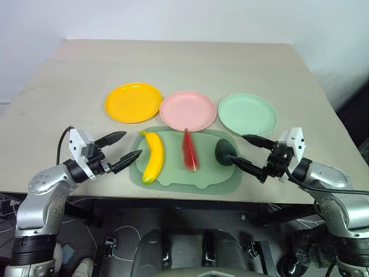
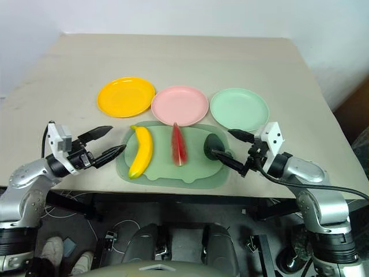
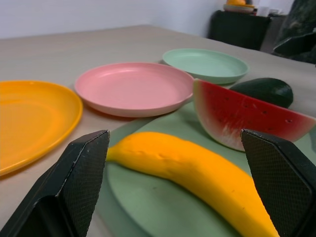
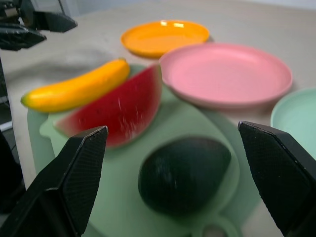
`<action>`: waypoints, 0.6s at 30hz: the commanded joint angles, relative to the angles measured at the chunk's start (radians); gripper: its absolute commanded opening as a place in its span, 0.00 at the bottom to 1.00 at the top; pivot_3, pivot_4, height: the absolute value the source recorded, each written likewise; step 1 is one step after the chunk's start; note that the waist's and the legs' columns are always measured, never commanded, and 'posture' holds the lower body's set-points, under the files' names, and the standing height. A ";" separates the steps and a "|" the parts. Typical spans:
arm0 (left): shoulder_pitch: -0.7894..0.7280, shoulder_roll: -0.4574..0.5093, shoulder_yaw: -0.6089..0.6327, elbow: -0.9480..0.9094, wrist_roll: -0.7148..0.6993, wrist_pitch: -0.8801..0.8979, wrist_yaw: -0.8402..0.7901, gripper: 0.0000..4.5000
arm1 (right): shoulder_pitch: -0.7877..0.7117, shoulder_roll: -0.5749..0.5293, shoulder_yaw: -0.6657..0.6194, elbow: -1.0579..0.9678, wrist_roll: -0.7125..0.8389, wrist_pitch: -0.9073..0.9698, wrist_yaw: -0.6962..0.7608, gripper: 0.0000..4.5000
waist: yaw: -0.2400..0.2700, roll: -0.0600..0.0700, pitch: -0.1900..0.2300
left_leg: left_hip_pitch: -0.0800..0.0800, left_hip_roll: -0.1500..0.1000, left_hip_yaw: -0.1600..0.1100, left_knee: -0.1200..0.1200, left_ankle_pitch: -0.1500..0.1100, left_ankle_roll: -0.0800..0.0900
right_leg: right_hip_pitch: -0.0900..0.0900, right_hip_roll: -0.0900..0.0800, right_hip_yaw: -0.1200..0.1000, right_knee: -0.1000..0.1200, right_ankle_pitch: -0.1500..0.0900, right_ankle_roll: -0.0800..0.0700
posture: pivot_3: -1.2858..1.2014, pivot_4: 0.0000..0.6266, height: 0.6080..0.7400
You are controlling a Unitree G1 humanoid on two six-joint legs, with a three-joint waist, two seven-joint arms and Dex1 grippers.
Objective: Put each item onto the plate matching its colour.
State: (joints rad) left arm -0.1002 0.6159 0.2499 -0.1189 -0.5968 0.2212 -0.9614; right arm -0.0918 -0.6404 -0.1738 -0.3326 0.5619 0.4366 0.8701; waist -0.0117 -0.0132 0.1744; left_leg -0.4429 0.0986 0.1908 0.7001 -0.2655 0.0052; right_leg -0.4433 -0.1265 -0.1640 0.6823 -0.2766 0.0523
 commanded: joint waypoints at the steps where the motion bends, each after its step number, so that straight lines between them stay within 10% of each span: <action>1: -0.021 0.017 0.018 -0.005 0.004 -0.009 -0.004 0.99 | -0.012 -0.005 -0.016 -0.001 -0.005 -0.030 0.003 1.00 | 0.000 0.000 0.000 | 0.000 0.000 0.000 0.000 0.000 0.000 | 0.000 0.000 0.000 0.000 0.000 0.000 | 0.52 0.24 0.66; 18: -0.012 -0.017 -0.014 -0.028 0.010 -0.006 0.009 0.99 | -0.148 -0.077 0.040 0.038 -0.001 0.237 -0.075 1.00 | 0.001 0.000 0.000 | 0.000 0.000 0.000 0.000 0.000 0.000 | 0.000 -0.001 0.000 0.000 0.000 0.000 | 0.52 0.24 0.66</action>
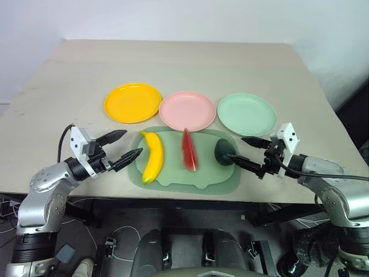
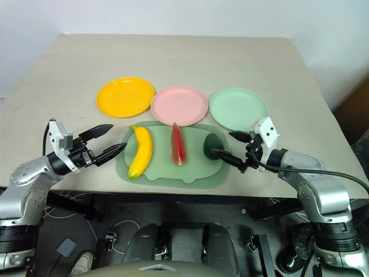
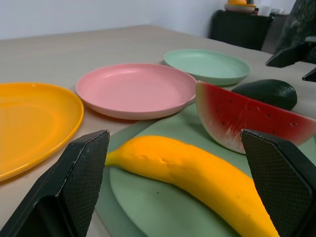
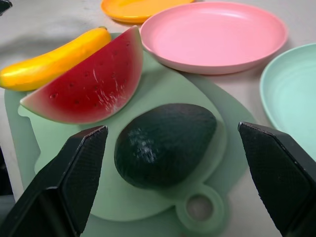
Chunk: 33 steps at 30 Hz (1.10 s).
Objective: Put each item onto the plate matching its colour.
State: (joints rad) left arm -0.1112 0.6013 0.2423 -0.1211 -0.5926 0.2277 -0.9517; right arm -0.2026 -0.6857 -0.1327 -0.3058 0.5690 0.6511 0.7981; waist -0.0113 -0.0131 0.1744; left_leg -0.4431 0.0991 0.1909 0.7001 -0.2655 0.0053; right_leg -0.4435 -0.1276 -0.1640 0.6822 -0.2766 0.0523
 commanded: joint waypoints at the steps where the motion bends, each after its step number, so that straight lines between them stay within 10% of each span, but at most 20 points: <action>1: -0.006 -0.002 -0.008 -0.029 0.006 -0.008 0.000 0.99 | -0.055 -0.038 0.007 0.022 -0.013 0.041 -0.006 1.00 | 0.001 0.000 0.000 | 0.000 0.000 0.000 0.000 0.000 0.000 | 0.000 0.000 0.000 0.000 0.000 0.000 | 0.52 0.24 0.66; 30: -0.065 0.018 -0.018 -0.005 0.019 0.009 -0.027 0.99 | -0.302 0.103 0.168 0.109 -0.015 0.376 -0.132 1.00 | -0.002 0.000 0.000 | -0.001 -0.001 0.001 0.000 0.001 -0.001 | 0.000 0.000 0.000 0.000 0.000 0.000 | 0.52 0.24 0.66; 33: -0.072 0.015 -0.020 0.009 0.026 -0.002 -0.033 1.00 | -0.305 0.102 0.169 0.113 -0.034 0.359 -0.136 0.87 | -0.002 0.000 0.000 | -0.001 -0.001 0.001 0.000 0.000 -0.001 | 0.000 0.000 0.000 0.000 0.000 0.000 | 0.52 0.24 0.66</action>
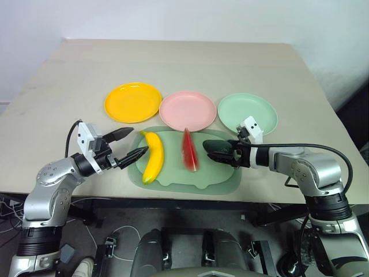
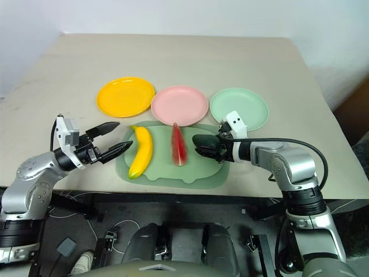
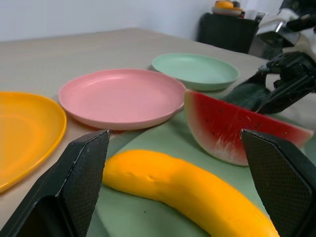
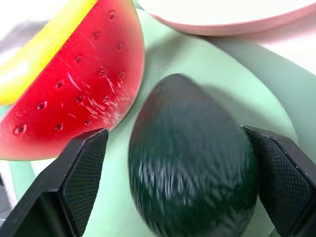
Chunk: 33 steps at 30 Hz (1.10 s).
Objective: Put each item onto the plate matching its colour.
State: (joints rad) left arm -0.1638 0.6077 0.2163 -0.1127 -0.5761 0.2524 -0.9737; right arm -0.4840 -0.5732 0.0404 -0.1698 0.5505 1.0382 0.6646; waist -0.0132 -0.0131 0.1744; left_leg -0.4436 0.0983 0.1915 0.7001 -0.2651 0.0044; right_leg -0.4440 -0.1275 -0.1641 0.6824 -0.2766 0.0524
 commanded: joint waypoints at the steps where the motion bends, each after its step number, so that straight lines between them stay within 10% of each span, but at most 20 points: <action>1: -0.020 0.006 0.005 0.005 0.011 -0.030 -0.012 1.00 | -0.023 -0.014 -0.005 -0.027 -0.017 -0.033 0.003 0.80 | 0.000 0.000 0.000 | 0.000 0.000 0.000 0.000 0.000 0.000 | 0.000 0.000 0.000 0.000 0.000 0.000 | 0.52 0.24 0.66; 11: 0.001 -0.002 0.011 0.007 0.021 -0.052 -0.011 1.00 | -0.106 -0.037 -0.081 0.011 -0.031 -0.105 0.009 0.69 | -0.002 0.000 0.000 | 0.000 0.000 0.000 0.000 0.000 0.000 | 0.000 0.000 0.000 0.000 0.000 0.000 | 0.52 0.24 0.66; 28: 0.022 -0.014 0.017 -0.001 0.033 -0.082 0.024 1.00 | -0.385 0.067 -0.044 0.757 -0.371 -0.617 -0.142 0.69 | -0.008 0.001 0.001 | 0.000 0.000 0.004 0.000 0.001 -0.001 | -0.002 0.001 0.001 0.001 0.000 0.000 | 0.52 0.24 0.66; 33: 0.028 -0.016 0.018 -0.007 0.033 -0.086 0.033 1.00 | -0.405 0.071 -0.045 0.795 -0.389 -0.636 -0.113 1.00 | -0.007 0.001 0.001 | 0.000 0.000 0.004 0.000 0.001 -0.001 | -0.002 0.001 0.002 0.001 0.000 0.000 | 0.52 0.24 0.66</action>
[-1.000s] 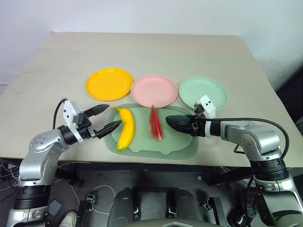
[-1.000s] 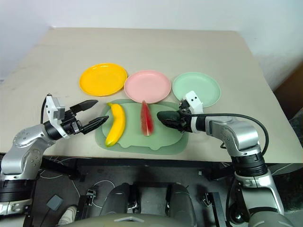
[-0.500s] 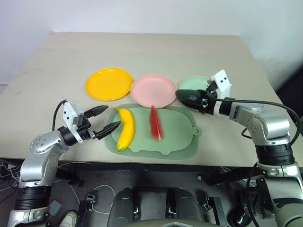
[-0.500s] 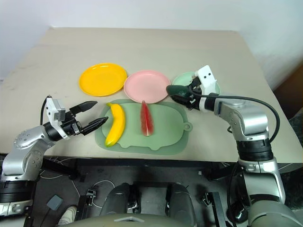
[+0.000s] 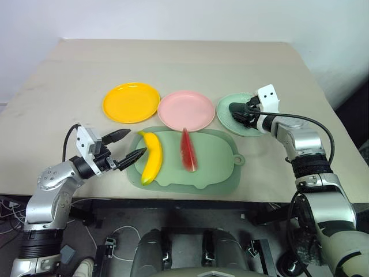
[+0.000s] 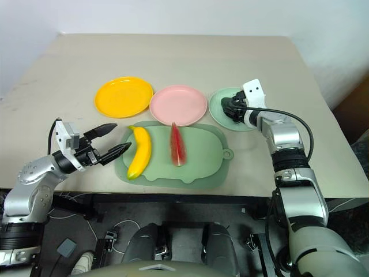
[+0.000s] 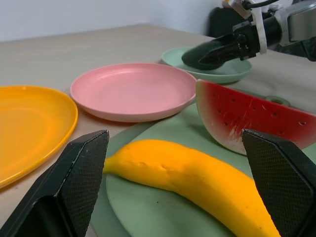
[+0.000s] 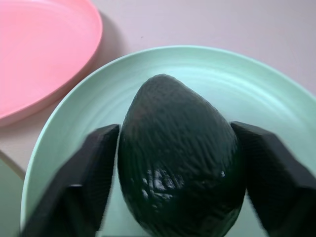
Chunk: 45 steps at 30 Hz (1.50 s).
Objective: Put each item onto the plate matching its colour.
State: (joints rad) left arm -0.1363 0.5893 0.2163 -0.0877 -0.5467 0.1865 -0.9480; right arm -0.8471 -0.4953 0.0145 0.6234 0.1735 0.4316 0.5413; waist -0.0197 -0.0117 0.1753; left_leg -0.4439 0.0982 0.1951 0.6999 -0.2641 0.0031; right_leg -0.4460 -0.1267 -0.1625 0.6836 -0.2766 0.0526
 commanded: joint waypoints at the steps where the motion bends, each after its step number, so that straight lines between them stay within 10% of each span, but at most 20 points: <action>1: 0.003 0.003 0.017 -0.032 0.004 -0.022 0.007 1.00 | -0.040 -0.010 -0.021 -0.005 -0.013 -0.028 0.013 1.00 | -0.001 0.000 0.000 | 0.000 0.000 0.000 0.000 0.000 0.000 | 0.000 0.000 0.000 0.000 0.000 0.000 | 0.52 0.24 0.66; 19: 0.005 -0.017 -0.007 -0.033 0.011 -0.029 0.016 1.00 | 0.145 -0.004 -0.185 -0.929 0.462 0.834 0.058 1.00 | 0.002 0.001 0.001 | -0.001 0.002 -0.002 -0.001 0.000 0.000 | -0.001 0.000 0.000 0.000 0.000 0.000 | 0.52 0.24 0.66; 28: -0.035 -0.029 -0.025 -0.009 0.025 -0.034 0.010 1.00 | 0.119 0.177 -0.203 -0.970 0.519 1.167 -0.135 1.00 | 0.007 0.001 0.001 | -0.001 0.001 -0.002 0.000 -0.001 0.001 | 0.000 -0.001 -0.001 -0.001 0.000 -0.001 | 0.52 0.24 0.66; 45: -0.030 -0.016 -0.036 -0.047 0.025 -0.005 0.011 1.00 | 0.126 0.275 -0.072 -0.908 0.626 1.183 -0.385 1.00 | 0.000 0.001 0.001 | -0.001 0.000 -0.002 -0.001 -0.001 0.001 | 0.000 0.000 -0.001 -0.001 0.000 -0.001 | 0.52 0.24 0.66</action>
State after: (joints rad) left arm -0.1677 0.5617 0.1732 -0.0893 -0.5107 0.1786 -0.9341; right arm -0.7042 -0.2181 -0.0684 -0.2850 0.7851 1.6076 0.1771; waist -0.0193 -0.0104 0.1760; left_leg -0.4452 0.0986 0.1928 0.6989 -0.2648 0.0040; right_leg -0.4466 -0.1269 -0.1632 0.6829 -0.2764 0.0521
